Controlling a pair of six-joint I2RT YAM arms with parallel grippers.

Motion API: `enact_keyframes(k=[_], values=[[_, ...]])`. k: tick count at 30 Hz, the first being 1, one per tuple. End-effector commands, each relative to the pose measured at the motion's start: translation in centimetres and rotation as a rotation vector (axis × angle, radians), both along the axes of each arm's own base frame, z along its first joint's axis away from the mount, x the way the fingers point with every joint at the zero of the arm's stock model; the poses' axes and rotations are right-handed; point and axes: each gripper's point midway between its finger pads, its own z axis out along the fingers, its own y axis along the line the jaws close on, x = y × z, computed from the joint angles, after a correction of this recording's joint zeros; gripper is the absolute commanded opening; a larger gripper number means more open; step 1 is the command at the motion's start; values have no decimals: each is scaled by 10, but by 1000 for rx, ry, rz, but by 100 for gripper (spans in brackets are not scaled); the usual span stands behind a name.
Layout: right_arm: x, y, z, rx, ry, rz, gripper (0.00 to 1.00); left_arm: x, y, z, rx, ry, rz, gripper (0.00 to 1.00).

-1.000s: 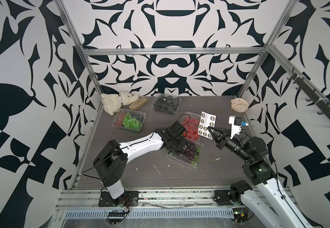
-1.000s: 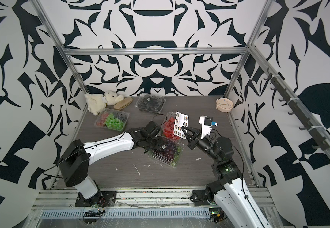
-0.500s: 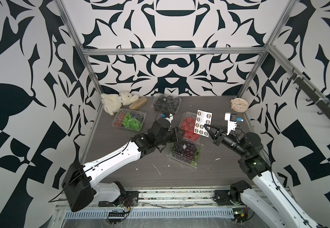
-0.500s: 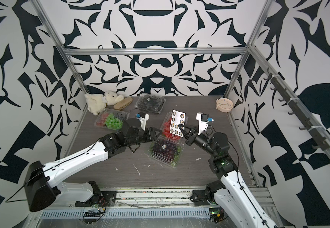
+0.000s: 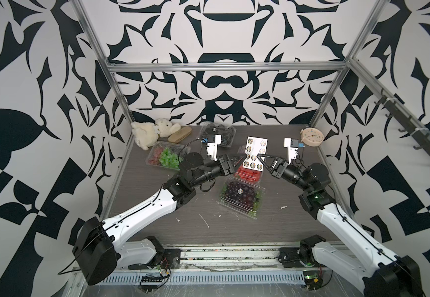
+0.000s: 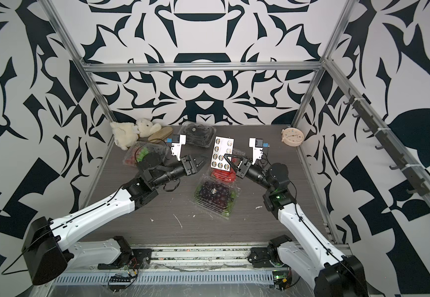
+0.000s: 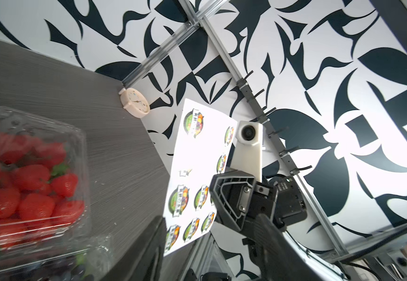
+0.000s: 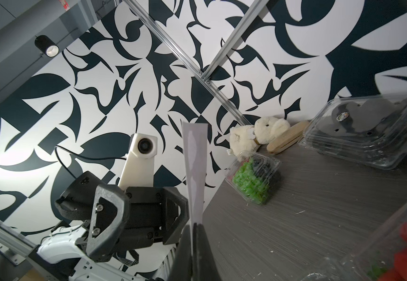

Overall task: Label fruit boxes
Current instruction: Adjust the label sticker.

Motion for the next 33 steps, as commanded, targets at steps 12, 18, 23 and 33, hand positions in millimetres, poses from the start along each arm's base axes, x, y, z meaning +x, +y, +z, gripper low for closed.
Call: enact_keyframes(k=[12,18,23,33], values=[[-6,6,55,165,-94,116,0,7,2,9,-65,2,-37,58],[-7,8,55,172,-92,133,0,21,1,-3,-31,29,-16,59],[-8,8,55,168,-94,138,0,31,2,-7,-19,48,4,59],[-5,11,48,153,-79,151,0,15,-17,19,-183,17,-189,39]])
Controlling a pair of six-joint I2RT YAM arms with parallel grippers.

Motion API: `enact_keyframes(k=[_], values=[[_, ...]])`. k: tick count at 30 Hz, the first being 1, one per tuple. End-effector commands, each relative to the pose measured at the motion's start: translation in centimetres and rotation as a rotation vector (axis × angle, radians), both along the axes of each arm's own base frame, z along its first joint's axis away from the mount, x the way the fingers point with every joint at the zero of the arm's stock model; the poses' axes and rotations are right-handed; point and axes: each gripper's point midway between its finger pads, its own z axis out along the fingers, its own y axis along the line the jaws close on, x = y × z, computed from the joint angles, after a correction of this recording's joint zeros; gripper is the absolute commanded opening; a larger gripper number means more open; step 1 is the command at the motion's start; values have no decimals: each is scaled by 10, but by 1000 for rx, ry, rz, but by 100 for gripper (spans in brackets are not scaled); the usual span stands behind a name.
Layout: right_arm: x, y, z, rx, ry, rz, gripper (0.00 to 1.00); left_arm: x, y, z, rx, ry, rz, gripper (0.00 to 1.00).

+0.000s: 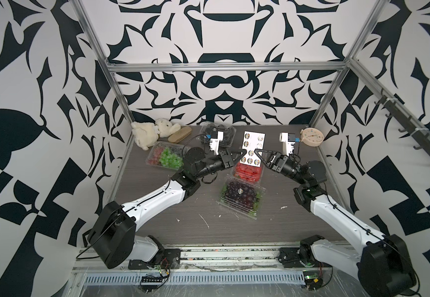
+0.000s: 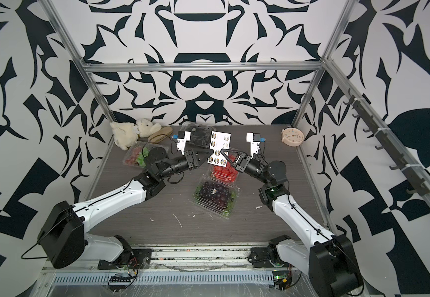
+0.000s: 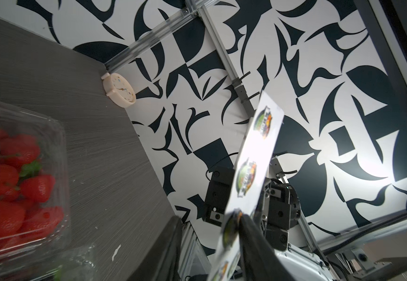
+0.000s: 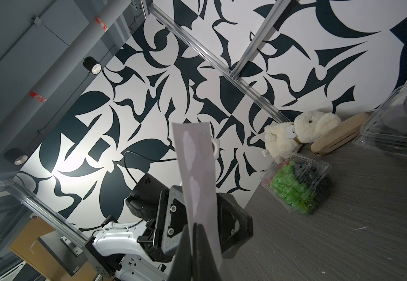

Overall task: Label fruit boxes
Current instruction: Adjust the label sticker.

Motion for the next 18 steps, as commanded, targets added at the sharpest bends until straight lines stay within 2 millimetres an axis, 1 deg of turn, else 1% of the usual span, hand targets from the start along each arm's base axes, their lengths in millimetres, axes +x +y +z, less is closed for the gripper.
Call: enact_keyframes(k=[1,4,5,7,8,10,13,18], values=[[-10,-1,29,27,-106,19,0,-12,-2,38,-119,-72,-80,35],[-10,-1,28,26,-105,17,0,-14,-2,41,-134,-76,-88,26],[-10,-1,28,26,-103,15,0,-14,-1,41,-138,-76,-88,17],[-9,-1,28,27,-104,11,0,-15,0,42,-146,-76,-86,4],[-9,-2,28,27,-102,8,0,-15,1,43,-154,-76,-83,2],[-8,-2,27,27,-100,1,0,-15,3,44,-164,-76,-76,0],[-4,-5,27,35,-91,-25,11,-16,2,46,-181,-77,-69,0],[-2,-13,26,67,-77,-109,16,-15,1,47,-237,-72,-34,0]])
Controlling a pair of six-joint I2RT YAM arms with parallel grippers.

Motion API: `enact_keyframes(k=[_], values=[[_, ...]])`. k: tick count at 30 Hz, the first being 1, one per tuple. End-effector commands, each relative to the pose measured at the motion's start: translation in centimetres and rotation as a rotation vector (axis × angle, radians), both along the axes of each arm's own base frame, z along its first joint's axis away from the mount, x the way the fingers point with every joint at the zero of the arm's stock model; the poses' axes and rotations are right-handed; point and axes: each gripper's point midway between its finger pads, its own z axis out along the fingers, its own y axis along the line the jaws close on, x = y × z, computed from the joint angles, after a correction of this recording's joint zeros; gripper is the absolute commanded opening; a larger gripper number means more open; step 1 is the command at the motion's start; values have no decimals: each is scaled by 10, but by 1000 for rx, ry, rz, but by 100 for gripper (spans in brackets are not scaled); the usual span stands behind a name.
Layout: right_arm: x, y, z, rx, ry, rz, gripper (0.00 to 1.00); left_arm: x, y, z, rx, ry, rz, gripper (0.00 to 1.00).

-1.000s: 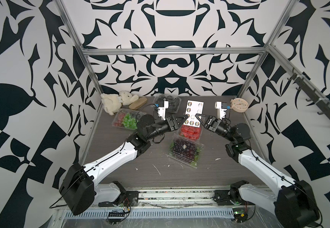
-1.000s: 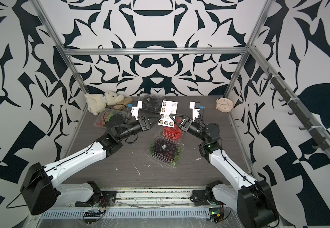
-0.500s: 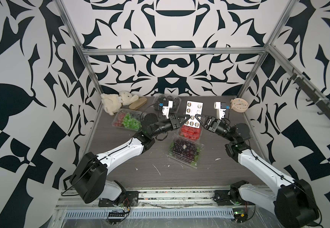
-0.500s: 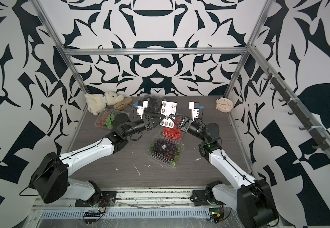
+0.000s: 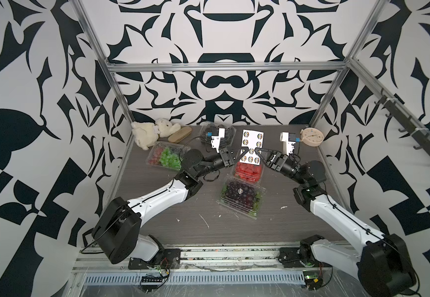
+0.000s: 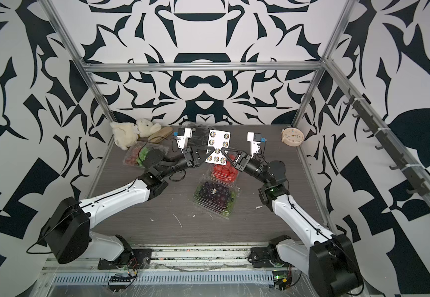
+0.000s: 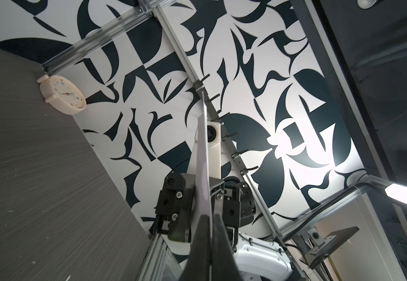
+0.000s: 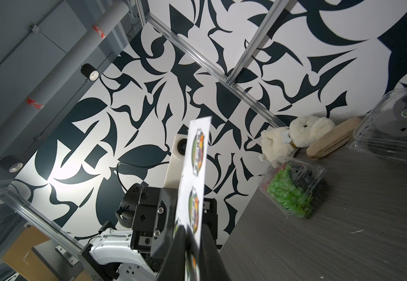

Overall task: Label fruit boxes
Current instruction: Adjust the label sticker.

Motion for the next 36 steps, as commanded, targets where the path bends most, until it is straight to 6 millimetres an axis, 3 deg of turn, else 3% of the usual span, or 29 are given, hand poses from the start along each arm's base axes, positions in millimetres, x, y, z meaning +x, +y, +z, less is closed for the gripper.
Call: enact_keyframes(k=[1,5,9,14,22,32,36], values=[[-9,-8,23,43,-81,-64,17,1,3,7,-84,-13,35,0],[-14,-3,25,45,-94,-83,28,5,3,4,-134,6,38,0],[-16,5,28,52,-99,-57,31,5,-1,3,-151,10,22,0],[-11,5,24,65,-81,-63,22,3,-1,3,-143,5,28,0],[-8,2,22,65,-66,-89,18,-2,-3,5,-130,-9,15,0],[-7,3,20,60,-57,-86,0,-5,-5,6,-130,-17,8,0],[-10,3,22,68,-72,-79,0,-4,1,6,-124,-27,31,16]])
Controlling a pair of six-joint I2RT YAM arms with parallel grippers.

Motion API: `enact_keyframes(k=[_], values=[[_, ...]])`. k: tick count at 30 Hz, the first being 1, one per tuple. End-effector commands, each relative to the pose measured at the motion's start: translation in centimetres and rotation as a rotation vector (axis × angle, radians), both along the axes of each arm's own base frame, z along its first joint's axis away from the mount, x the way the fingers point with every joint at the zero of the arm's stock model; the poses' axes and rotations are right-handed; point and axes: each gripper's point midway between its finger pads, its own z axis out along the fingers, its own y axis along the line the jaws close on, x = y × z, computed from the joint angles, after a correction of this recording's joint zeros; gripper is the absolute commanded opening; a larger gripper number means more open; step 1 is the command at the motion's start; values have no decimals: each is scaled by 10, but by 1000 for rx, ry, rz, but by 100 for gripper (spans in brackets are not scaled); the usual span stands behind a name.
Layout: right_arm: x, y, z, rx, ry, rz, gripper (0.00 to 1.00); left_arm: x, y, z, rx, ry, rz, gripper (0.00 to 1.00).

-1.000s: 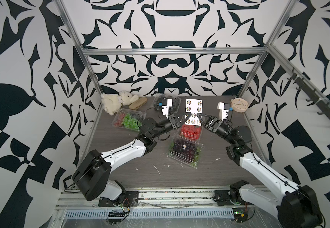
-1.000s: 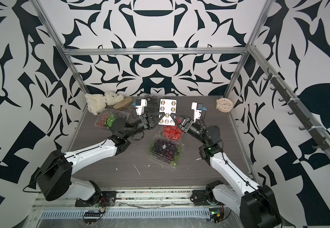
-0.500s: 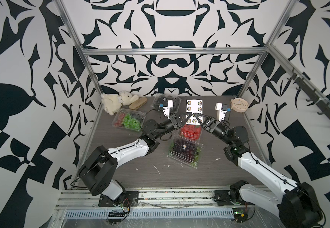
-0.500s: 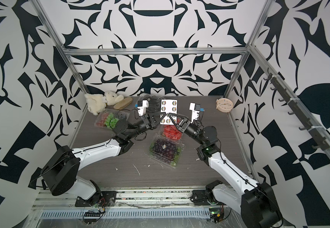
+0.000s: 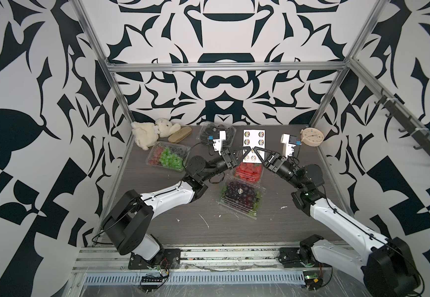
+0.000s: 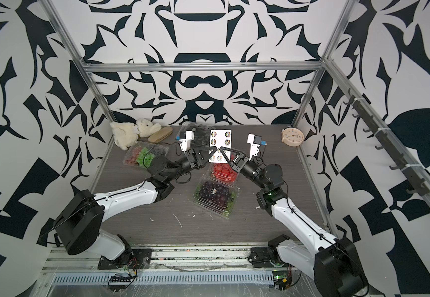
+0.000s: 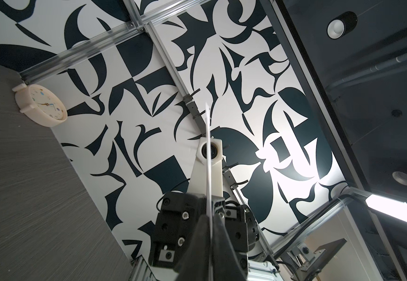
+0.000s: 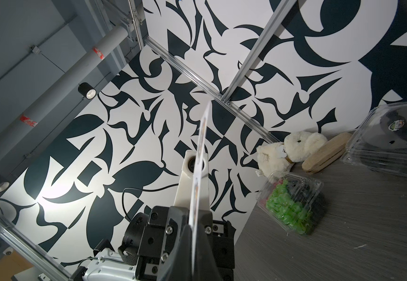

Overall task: Label fruit boxes
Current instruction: Adjust the label sticker.

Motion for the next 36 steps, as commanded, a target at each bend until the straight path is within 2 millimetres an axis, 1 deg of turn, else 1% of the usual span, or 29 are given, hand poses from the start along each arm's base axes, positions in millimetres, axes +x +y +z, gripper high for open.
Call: enact_keyframes(k=[1,2,4,7,9,13,16,17,19,21,24,30,33,36], values=[[-11,-3,20,33,-83,5,0,-8,12,12,-14,-52,22,19],[-13,-3,21,35,-89,10,0,-8,15,11,-10,-52,33,22],[-14,-3,24,39,-98,17,0,-7,20,12,-7,-54,52,22],[-16,-2,26,51,-104,31,0,-6,24,12,7,-55,69,19],[-16,-1,27,58,-107,43,0,-5,21,10,15,-49,61,18],[-17,2,29,76,-109,72,0,-4,15,10,6,-39,25,13],[-19,4,31,87,-115,97,0,-3,10,9,4,-34,4,12],[-18,4,31,90,-114,101,0,-4,9,10,1,-38,-1,10],[-19,4,31,95,-116,106,0,-5,10,14,-16,-45,-9,3],[-19,5,31,97,-114,108,0,-6,9,15,-23,-49,-17,1],[-19,5,33,111,-125,119,0,-7,9,17,-29,-55,-26,0],[-19,5,33,133,-123,133,0,-13,14,26,-76,-80,-38,0],[-18,5,33,144,-119,142,0,-17,12,31,-87,-97,-61,0],[-18,6,34,149,-123,154,0,-17,10,31,-91,-95,-75,0]])
